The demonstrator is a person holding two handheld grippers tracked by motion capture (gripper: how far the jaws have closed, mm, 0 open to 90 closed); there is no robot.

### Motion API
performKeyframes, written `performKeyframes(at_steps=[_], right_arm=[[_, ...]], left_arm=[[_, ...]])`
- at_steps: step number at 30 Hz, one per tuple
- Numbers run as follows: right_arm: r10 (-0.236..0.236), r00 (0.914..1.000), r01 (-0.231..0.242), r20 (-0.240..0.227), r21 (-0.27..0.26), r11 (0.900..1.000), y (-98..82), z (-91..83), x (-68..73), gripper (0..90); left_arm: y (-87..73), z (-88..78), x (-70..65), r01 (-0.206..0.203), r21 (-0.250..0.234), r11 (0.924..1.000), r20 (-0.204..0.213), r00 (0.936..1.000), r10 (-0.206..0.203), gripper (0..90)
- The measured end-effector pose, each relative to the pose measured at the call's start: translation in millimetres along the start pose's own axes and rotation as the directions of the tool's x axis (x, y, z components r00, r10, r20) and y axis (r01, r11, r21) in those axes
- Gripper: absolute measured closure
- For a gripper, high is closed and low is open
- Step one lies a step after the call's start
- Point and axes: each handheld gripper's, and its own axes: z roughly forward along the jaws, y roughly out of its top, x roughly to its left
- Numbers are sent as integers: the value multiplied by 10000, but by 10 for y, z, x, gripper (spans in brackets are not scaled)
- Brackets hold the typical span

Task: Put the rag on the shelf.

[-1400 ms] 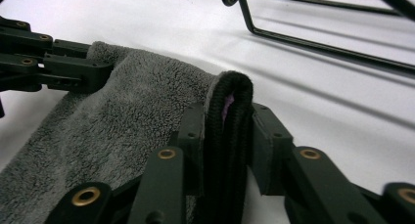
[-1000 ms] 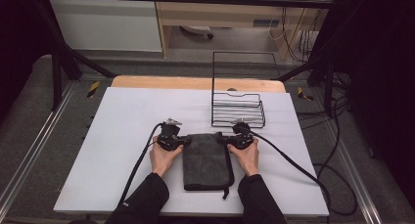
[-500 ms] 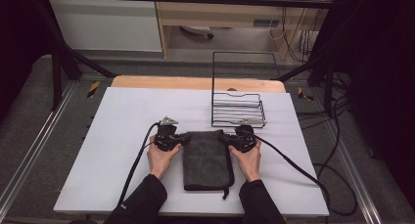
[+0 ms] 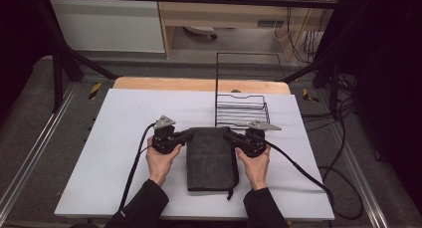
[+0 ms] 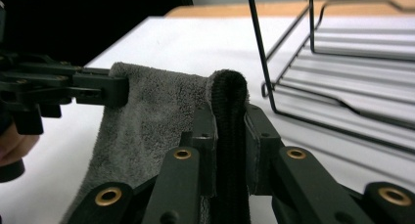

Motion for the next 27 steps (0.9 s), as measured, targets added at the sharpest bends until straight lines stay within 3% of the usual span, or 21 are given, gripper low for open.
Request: performKeyframes(at_steps=[8, 12, 27], right_arm=[[-287, 9996, 287, 3, -882, 9957, 120, -167, 109, 785], [-400, 9992, 398, 8, -1199, 9920, 158, -241, 149, 786], [-897, 9959, 907, 149, -2290, 9692, 324, -511, 287, 789]], left_arm=[[130, -156, -110, -370, -831, 9959, 88, 9992, 378, 801], [166, -195, -162, -326, -1141, 9929, 255, 9990, 358, 800], [389, -371, -335, -802, -2134, 9737, 464, 9947, 921, 801]])
